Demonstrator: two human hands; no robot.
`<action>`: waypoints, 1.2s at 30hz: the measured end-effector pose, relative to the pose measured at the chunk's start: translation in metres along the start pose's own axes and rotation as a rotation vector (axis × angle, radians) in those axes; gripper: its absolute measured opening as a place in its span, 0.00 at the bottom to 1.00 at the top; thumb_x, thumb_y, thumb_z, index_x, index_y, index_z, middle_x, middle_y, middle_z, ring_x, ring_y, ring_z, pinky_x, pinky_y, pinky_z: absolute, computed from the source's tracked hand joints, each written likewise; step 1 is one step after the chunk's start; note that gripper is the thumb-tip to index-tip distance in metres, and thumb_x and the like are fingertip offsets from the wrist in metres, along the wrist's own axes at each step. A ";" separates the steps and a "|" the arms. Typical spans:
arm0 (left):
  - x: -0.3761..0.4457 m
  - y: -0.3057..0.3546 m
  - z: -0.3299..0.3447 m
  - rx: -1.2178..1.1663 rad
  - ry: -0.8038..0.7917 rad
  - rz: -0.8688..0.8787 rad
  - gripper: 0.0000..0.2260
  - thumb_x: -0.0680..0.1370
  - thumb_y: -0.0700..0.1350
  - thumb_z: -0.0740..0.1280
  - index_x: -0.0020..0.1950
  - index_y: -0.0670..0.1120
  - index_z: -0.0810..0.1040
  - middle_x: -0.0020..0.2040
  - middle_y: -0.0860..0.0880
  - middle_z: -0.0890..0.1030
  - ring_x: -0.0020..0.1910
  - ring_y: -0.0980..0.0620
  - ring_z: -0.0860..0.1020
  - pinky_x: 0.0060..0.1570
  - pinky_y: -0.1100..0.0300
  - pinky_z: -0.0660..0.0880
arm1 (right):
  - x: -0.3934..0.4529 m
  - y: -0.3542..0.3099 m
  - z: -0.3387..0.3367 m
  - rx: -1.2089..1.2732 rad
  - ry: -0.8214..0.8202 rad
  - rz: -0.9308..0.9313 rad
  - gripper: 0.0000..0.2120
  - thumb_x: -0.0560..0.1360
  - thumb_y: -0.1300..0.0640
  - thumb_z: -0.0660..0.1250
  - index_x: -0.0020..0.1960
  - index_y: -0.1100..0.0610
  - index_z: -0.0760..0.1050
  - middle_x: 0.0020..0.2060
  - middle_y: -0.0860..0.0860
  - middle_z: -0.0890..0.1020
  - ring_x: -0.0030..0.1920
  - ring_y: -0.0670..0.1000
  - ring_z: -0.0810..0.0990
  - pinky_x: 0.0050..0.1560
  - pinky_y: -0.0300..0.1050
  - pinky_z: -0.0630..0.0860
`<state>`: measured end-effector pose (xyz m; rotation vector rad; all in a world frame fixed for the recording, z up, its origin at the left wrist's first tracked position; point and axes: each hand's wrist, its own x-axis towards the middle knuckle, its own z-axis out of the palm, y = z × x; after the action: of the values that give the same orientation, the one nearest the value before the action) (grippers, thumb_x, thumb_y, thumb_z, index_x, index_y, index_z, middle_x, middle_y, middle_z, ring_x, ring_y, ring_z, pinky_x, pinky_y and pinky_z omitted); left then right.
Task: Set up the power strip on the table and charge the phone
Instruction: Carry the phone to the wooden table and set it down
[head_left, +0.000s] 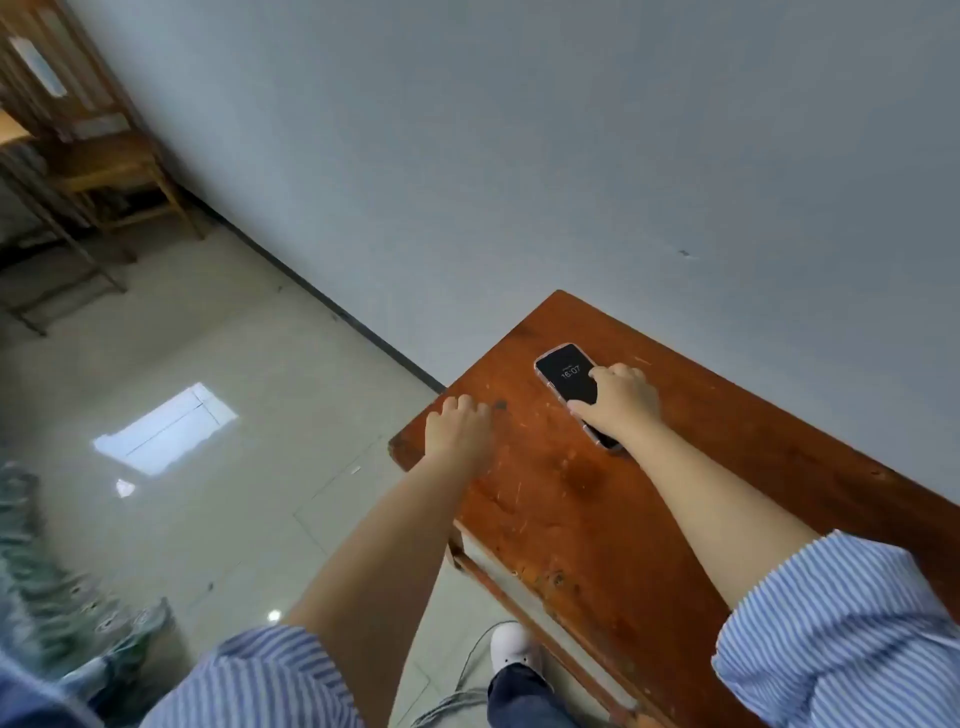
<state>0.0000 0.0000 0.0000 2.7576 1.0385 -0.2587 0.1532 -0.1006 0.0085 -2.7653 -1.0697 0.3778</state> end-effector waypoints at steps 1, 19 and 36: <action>0.007 -0.002 0.008 -0.024 -0.038 -0.042 0.18 0.80 0.48 0.57 0.68 0.46 0.64 0.70 0.43 0.67 0.70 0.43 0.64 0.69 0.48 0.64 | 0.010 0.003 0.006 -0.027 -0.037 0.029 0.28 0.72 0.41 0.63 0.65 0.57 0.65 0.65 0.59 0.70 0.63 0.59 0.68 0.60 0.55 0.71; 0.050 -0.083 0.060 -0.124 -0.123 0.022 0.27 0.79 0.58 0.50 0.75 0.49 0.48 0.78 0.47 0.48 0.76 0.48 0.43 0.74 0.50 0.42 | 0.065 -0.026 0.061 0.067 0.024 0.042 0.32 0.67 0.41 0.68 0.64 0.56 0.65 0.62 0.60 0.72 0.60 0.60 0.69 0.59 0.56 0.71; 0.106 -0.479 -0.093 -0.056 0.183 -0.594 0.15 0.78 0.43 0.58 0.60 0.36 0.70 0.65 0.38 0.69 0.68 0.41 0.63 0.62 0.48 0.66 | 0.198 -0.458 0.065 0.282 -0.160 -0.394 0.28 0.63 0.47 0.73 0.58 0.58 0.71 0.54 0.60 0.78 0.58 0.60 0.71 0.51 0.51 0.72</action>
<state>-0.2306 0.4425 0.0134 2.3864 1.8655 -0.0505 -0.0170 0.3725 0.0163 -2.2443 -1.4368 0.6436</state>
